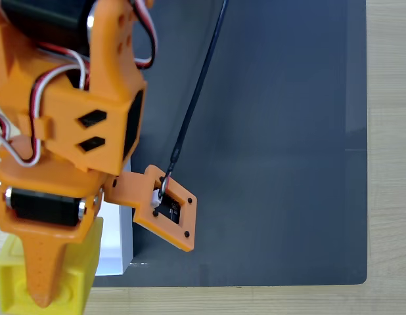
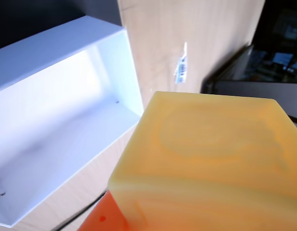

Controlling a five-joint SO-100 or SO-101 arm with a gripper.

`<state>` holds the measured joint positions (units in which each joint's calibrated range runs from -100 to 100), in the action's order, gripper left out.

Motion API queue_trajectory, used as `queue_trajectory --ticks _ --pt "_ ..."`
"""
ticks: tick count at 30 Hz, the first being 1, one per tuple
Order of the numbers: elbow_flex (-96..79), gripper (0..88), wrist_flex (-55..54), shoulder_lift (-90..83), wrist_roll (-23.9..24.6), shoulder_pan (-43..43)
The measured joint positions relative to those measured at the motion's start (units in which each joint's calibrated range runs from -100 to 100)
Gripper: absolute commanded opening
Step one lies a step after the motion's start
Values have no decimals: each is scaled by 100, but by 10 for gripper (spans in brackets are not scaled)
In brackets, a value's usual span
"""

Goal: Grasp a yellow block and put it in the box

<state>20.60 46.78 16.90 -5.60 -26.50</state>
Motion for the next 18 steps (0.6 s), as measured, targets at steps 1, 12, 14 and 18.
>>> queue_trajectory --ticks 1,12,14,18 --pt "0 243 -9 93 0 -36" --pt "0 243 -35 902 -222 -207" --pt "0 243 -35 1003 -238 -180" --pt "0 251 -35 1180 -243 -162"
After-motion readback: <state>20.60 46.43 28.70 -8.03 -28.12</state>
